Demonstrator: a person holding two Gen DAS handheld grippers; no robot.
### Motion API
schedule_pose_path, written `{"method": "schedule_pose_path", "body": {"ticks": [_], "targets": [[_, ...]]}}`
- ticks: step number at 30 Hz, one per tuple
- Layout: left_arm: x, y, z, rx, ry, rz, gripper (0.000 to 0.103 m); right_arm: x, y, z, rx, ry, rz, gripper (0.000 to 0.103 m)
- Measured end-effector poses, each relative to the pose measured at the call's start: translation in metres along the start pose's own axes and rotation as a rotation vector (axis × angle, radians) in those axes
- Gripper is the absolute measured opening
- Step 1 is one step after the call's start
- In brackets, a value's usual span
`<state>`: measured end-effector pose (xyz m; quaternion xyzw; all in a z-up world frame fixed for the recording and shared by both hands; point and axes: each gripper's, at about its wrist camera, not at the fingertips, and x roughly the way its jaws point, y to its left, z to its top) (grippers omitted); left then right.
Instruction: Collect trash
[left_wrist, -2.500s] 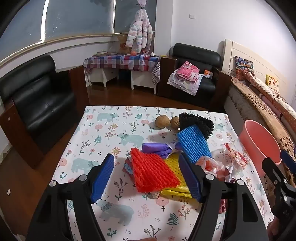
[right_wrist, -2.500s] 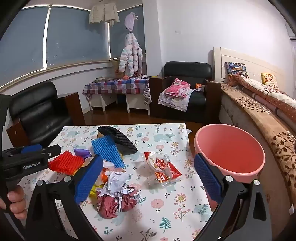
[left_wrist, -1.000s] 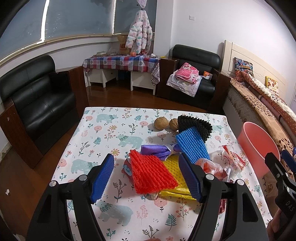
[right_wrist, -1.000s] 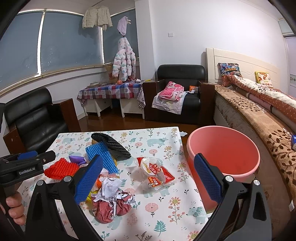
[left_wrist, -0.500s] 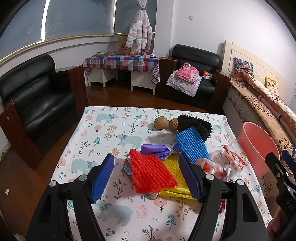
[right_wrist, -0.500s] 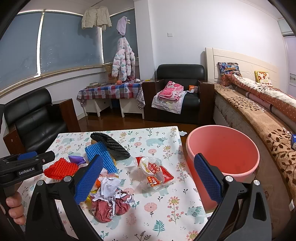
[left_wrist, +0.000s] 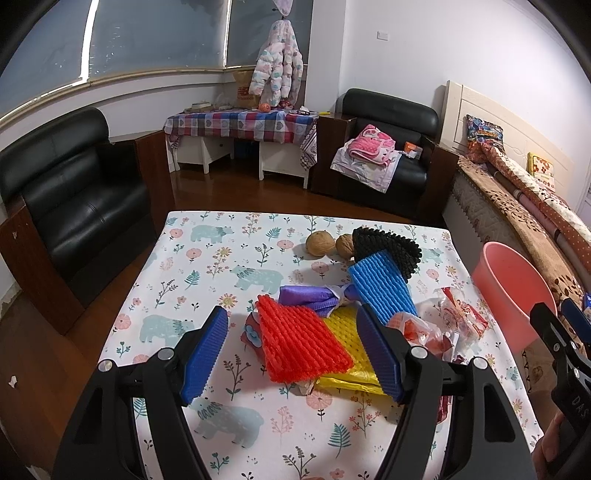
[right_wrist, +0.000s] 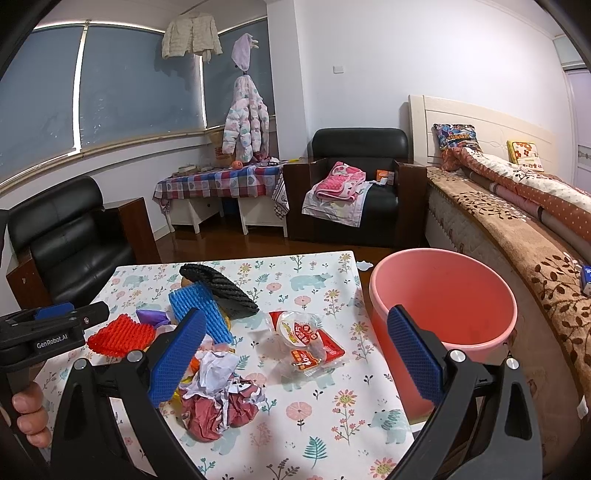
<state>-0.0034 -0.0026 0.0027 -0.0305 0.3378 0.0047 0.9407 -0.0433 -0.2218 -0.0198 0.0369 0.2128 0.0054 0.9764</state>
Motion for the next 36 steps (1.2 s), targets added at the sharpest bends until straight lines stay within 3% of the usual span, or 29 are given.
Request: {"method": "schedule_pose_path", "body": {"ticks": [6, 22, 28, 34, 36], "targets": [[0.000, 0.000, 0.000, 0.000, -0.001, 0.000, 0.071, 0.000, -0.001, -0.003, -0.001, 0.015, 0.013, 0.093], [-0.004, 0.016, 0.000, -0.007, -0.016, -0.067, 0.071, 0.000, -0.004, -0.007, -0.001, 0.035, 0.018, 0.092], [0.002, 0.028, -0.007, -0.010, 0.034, -0.071, 0.068, 0.004, -0.003, -0.011, -0.008, 0.069, 0.039, 0.092], [0.017, 0.032, -0.016, -0.013, 0.100, -0.141, 0.060, 0.012, 0.001, -0.016, -0.029, 0.132, 0.086, 0.091], [0.019, 0.029, -0.018, 0.000, 0.103, -0.155, 0.057, 0.016, 0.001, -0.018, -0.026, 0.160, 0.109, 0.087]]}}
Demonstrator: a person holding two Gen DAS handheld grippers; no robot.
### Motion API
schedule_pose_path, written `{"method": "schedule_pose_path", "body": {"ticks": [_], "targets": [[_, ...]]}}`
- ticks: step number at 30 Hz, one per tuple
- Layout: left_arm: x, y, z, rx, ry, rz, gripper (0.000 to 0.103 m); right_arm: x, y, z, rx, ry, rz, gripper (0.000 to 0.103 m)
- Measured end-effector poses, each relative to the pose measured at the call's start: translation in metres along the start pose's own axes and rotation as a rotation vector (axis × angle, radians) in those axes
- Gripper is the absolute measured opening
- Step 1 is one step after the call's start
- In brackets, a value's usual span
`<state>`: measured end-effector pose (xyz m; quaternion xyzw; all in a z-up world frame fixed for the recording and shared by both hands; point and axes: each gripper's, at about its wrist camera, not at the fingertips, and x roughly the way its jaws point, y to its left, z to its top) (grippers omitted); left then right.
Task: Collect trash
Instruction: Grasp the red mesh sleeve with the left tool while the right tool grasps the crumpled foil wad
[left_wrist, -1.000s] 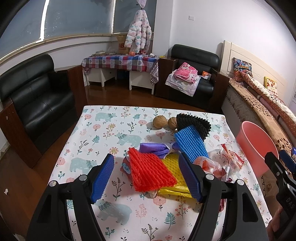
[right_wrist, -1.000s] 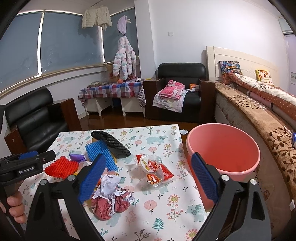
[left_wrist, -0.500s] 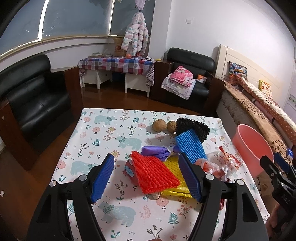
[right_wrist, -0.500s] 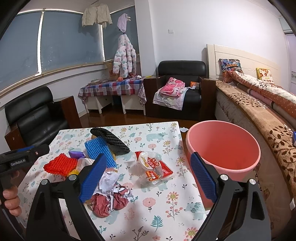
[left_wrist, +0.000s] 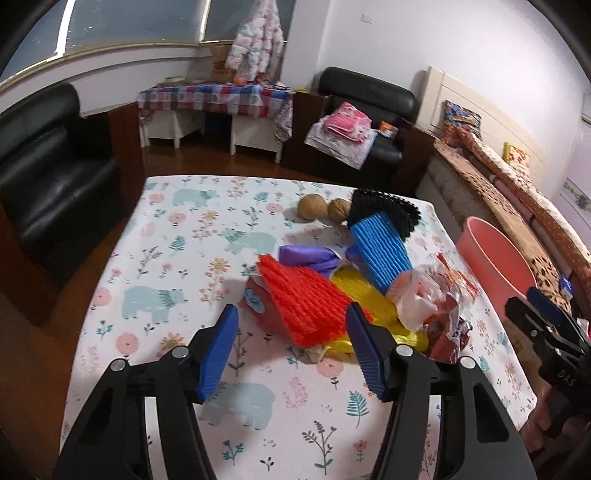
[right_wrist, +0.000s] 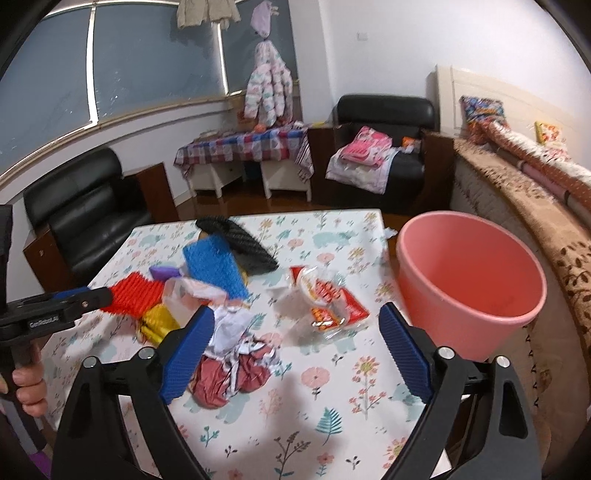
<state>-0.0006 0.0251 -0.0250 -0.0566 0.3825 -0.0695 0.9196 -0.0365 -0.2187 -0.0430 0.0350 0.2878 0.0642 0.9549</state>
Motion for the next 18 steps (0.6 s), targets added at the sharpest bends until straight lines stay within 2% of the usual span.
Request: {"method": "schedule_pose_path", "body": {"ticks": [5, 7, 10, 13, 18], "targets": [[0.010, -0.002, 0.000, -0.006, 0.024, -0.025, 0.044, 0.006, 0.001, -0.005, 0.009, 0.050, 0.048, 0.085], [0.013, -0.001, 0.001, -0.015, 0.033, -0.029, 0.030, 0.008, 0.004, -0.006, 0.000, 0.057, 0.058, 0.085], [0.015, 0.002, 0.001, -0.032, 0.045, -0.045, 0.015, 0.008, 0.008, -0.007, -0.016, 0.065, 0.072, 0.083], [0.012, 0.005, 0.001, -0.035, 0.034, -0.050, 0.010, 0.010, 0.012, -0.006, -0.029, 0.077, 0.087, 0.081], [0.000, 0.008, 0.005, -0.031, -0.008, -0.068, 0.008, 0.016, 0.016, -0.007, -0.045, 0.121, 0.121, 0.077]]}}
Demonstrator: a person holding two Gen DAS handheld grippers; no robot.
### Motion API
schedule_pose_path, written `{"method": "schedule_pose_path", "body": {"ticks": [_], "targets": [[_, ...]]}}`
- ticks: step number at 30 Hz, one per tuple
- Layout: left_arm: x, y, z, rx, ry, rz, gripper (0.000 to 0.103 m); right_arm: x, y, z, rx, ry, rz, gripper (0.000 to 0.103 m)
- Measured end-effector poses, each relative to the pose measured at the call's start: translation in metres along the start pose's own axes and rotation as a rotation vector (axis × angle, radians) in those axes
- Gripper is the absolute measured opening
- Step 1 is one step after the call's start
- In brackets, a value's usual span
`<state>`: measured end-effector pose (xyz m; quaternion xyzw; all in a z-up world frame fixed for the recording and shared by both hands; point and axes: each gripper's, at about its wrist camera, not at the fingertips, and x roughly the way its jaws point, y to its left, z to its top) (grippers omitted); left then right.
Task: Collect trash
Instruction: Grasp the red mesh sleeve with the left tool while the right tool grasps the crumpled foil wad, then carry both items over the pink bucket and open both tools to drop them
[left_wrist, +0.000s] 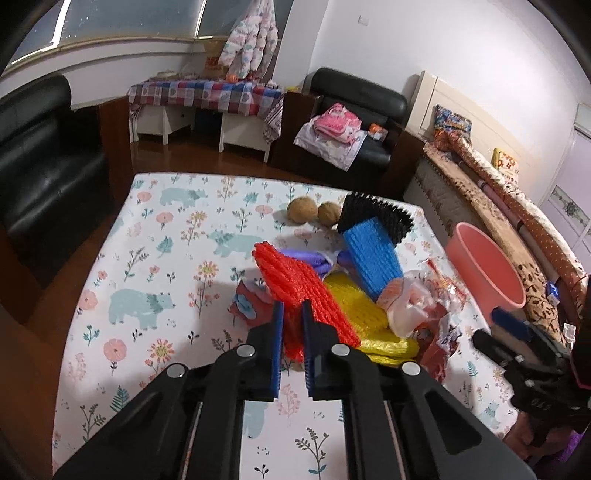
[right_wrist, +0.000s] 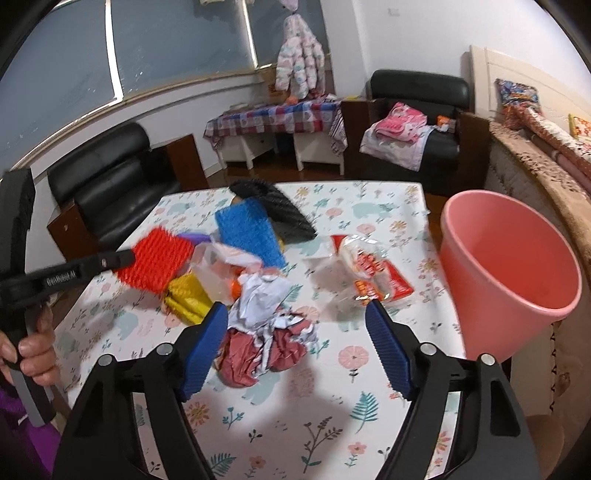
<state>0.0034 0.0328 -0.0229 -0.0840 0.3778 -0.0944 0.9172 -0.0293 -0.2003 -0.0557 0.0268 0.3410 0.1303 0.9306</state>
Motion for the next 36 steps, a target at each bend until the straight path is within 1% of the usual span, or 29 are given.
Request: {"method": "schedule_pose_path", "body": {"ticks": [3, 4, 8, 11, 13, 14, 16, 17, 18, 19, 22, 27, 30, 36], "targets": [[-0.010, 0.001, 0.004, 0.001, -0.031, -0.024, 0.008, 0.009, 0.001, -0.002, -0.001, 0.059, 0.024, 0.075], [-0.012, 0.001, 0.005, -0.001, -0.037, -0.031, 0.008, 0.012, 0.002, -0.003, 0.001, 0.074, 0.028, 0.073], [-0.017, 0.002, 0.008, -0.011, -0.050, -0.050, 0.008, 0.022, -0.001, -0.005, 0.029, 0.121, 0.055, 0.069], [-0.019, 0.002, 0.007, -0.014, -0.053, -0.060, 0.008, 0.034, -0.006, -0.007, 0.066, 0.167, 0.099, 0.067], [-0.018, 0.002, 0.006, -0.013, -0.052, -0.065, 0.008, 0.040, -0.008, -0.009, 0.090, 0.186, 0.132, 0.060], [-0.018, 0.001, 0.006, -0.012, -0.051, -0.065, 0.008, 0.040, -0.009, -0.009, 0.096, 0.189, 0.141, 0.058], [-0.018, 0.002, 0.005, -0.011, -0.048, -0.064, 0.008, 0.041, -0.009, -0.010, 0.102, 0.192, 0.161, 0.047], [-0.018, 0.002, 0.005, -0.012, -0.046, -0.065, 0.008, 0.041, -0.009, -0.010, 0.099, 0.194, 0.168, 0.044], [-0.018, 0.002, 0.006, -0.013, -0.046, -0.065, 0.008, 0.040, -0.008, -0.010, 0.097, 0.194, 0.166, 0.034], [-0.018, 0.001, 0.006, -0.013, -0.046, -0.064, 0.008, 0.042, -0.008, -0.011, 0.093, 0.207, 0.169, 0.028], [-0.018, 0.001, 0.005, -0.008, -0.050, -0.064, 0.008, 0.040, -0.009, -0.011, 0.101, 0.205, 0.178, 0.023], [-0.024, -0.004, 0.008, 0.002, -0.067, -0.069, 0.008, 0.027, -0.009, -0.009, 0.092, 0.172, 0.175, 0.023], [-0.030, -0.009, 0.012, 0.005, -0.085, -0.079, 0.008, 0.016, -0.009, -0.005, 0.080, 0.132, 0.170, 0.023], [-0.042, -0.027, 0.020, 0.029, -0.124, -0.112, 0.008, -0.007, -0.015, 0.003, 0.068, 0.050, 0.130, 0.023]]}}
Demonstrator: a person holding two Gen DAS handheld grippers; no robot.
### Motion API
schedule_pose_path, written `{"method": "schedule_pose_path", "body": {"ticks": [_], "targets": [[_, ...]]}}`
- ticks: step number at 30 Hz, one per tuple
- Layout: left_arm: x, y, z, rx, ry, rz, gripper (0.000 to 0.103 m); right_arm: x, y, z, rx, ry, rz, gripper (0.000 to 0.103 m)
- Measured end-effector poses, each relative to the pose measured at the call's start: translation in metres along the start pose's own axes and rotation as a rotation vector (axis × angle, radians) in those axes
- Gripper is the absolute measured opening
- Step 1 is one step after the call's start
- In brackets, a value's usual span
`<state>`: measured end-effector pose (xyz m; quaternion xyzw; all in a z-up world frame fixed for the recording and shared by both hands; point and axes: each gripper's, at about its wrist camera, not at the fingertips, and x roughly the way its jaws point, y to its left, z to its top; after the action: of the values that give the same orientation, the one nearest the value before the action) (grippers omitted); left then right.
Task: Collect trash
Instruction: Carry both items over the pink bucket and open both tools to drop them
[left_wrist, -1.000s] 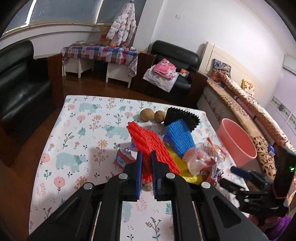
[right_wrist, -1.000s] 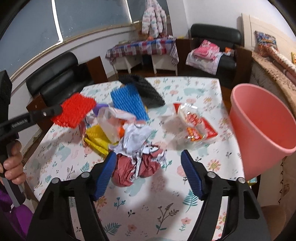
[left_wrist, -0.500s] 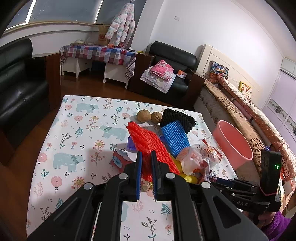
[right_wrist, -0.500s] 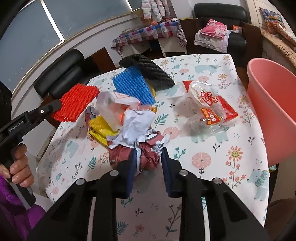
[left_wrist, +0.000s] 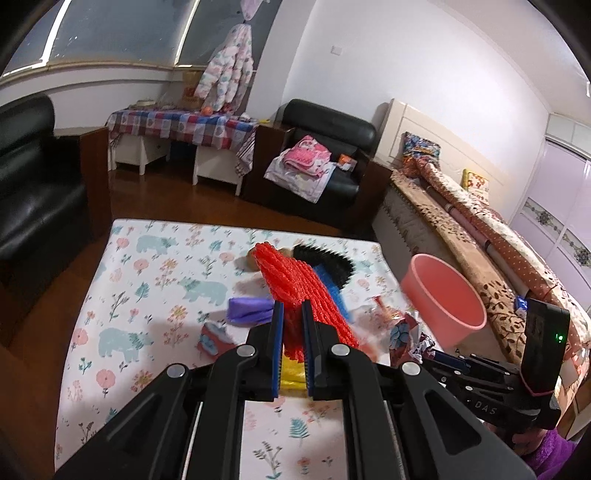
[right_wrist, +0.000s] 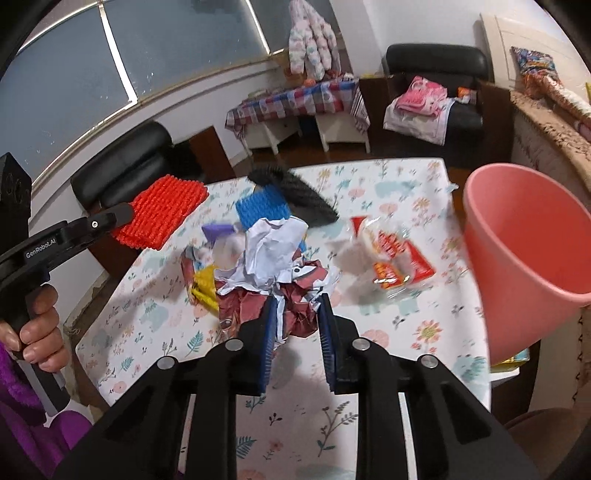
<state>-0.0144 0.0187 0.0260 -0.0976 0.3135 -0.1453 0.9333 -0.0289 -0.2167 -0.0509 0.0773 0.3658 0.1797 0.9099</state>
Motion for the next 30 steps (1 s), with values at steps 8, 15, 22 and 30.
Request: {"method": "schedule_pose_path", "body": {"ticks": [8, 15, 22, 30], "targets": [[0.008, -0.038, 0.009, 0.062, -0.005, -0.065, 0.008, -0.028, -0.025, 0.010, 0.054, -0.100, -0.065, 0.023], [0.029, -0.075, 0.017, 0.118, 0.012, -0.133, 0.008, -0.048, -0.062, 0.016, 0.130, -0.177, -0.165, 0.023], [0.060, -0.121, 0.024, 0.174, 0.030, -0.198, 0.008, -0.064, -0.104, 0.018, 0.210, -0.233, -0.273, 0.023], [0.106, -0.175, 0.028, 0.229, 0.073, -0.251, 0.008, -0.066, -0.142, 0.017, 0.276, -0.250, -0.359, 0.023]]}}
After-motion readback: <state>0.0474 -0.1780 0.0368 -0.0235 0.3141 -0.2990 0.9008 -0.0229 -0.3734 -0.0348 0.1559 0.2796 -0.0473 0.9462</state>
